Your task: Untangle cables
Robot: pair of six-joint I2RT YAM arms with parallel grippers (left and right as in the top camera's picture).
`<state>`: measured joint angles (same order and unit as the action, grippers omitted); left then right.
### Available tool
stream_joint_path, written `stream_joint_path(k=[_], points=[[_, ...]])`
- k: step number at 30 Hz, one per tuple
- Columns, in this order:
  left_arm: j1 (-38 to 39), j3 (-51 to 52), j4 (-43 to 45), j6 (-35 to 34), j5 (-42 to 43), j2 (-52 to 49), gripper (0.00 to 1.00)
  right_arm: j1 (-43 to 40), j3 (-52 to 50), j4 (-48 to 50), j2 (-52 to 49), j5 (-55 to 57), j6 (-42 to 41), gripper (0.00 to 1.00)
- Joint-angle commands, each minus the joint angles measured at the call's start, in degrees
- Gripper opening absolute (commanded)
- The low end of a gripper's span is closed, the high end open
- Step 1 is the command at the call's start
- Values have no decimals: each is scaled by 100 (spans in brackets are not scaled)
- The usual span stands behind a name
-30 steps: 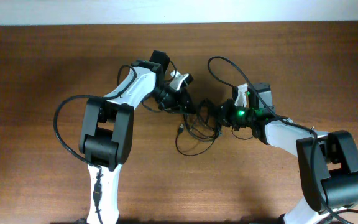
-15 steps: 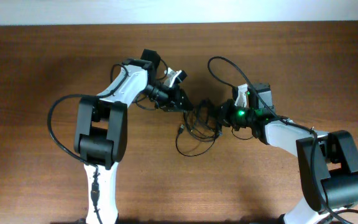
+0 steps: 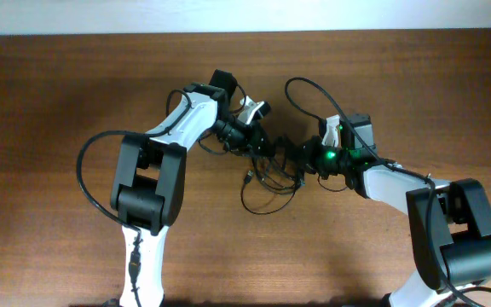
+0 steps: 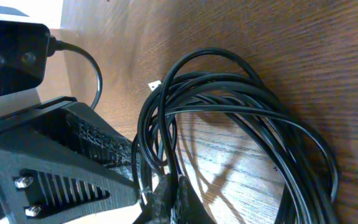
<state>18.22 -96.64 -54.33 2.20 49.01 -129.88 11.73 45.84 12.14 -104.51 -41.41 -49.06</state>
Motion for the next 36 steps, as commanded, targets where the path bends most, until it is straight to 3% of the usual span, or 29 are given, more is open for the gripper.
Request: stream_joint_path(k=[1, 4, 7, 8, 9, 13, 15, 20, 23, 28, 30, 34, 36], points=[[52, -90, 39, -70, -66, -146, 24, 26, 17, 7, 96, 72, 81, 4], [52, -90, 66, -68, -66, -160, 15, 26, 17, 4, 96, 70, 79, 4], [52, -90, 70, -70, -184, -162, 15, 26, 20, 7, 96, 68, 79, 4], [55, -90, 72, -70, -240, -164, 12, 24, 20, 9, 96, 68, 79, 4], [55, -90, 72, -66, -240, -164, 1, 22, 20, 66, 96, 4, 76, 4], [48, -90, 79, 138, -404, -164, 0, -234, 20, 1226, 98, -1086, -415, 4], [50, -90, 81, 247, -385, -164, 0, -446, 20, 1250, 98, -1091, -546, 4], [48, -90, 79, 269, -385, -164, 0, -1237, 20, 715, 96, -1029, -188, 4], [48, -90, 85, 269, -382, -164, 0, -1683, 20, -605, 96, -415, 586, 4], [48, -90, 92, 299, -378, -164, 0, -1738, 20, -1797, 96, 872, 1495, 4], [37, -90, 83, 638, 92, -164, 0, -1738, 20, -1856, 98, 876, 1585, 4], [37, -90, 22, 994, 490, -162, 0, -1751, 330, -1733, 310, -629, 1864, 36], [37, -90, 22, 997, 498, -162, 0, -1720, 498, -1744, 643, -990, 1864, 45]])
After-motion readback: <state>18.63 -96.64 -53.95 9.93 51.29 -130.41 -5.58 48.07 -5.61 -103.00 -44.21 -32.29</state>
